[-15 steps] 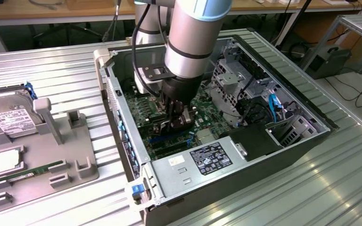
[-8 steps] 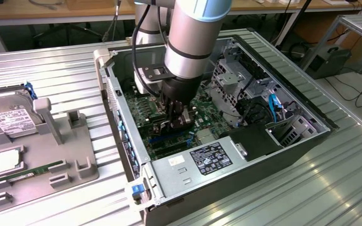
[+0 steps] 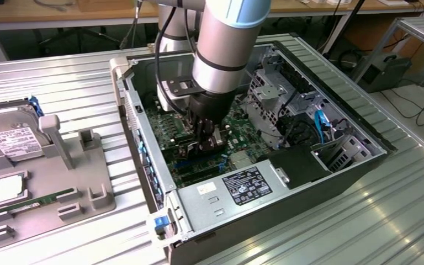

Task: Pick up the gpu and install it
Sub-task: 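Insert the gpu into the slot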

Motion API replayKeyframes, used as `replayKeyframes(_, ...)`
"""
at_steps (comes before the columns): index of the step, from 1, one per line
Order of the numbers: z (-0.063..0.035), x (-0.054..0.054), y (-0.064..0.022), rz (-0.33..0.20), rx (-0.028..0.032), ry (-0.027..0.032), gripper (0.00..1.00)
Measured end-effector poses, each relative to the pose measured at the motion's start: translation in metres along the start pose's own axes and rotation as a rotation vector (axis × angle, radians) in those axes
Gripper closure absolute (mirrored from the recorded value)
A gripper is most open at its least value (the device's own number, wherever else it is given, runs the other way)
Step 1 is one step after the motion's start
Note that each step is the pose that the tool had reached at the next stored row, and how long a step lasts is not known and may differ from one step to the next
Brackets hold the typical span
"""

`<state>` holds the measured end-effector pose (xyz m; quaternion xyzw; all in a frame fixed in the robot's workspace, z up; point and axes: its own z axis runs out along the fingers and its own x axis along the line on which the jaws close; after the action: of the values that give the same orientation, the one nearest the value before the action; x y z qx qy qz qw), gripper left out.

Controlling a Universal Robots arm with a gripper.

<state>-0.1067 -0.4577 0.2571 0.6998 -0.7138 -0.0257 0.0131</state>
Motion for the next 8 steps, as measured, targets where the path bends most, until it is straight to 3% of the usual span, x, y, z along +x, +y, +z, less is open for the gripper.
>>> replayKeyframes(7,0.0014,-0.0001,0.0,0.0,0.0004,-0.0008,0.73)
replayKeyframes(8,0.0006,0.0,0.0,0.0,0.0001,-0.0002,0.67)
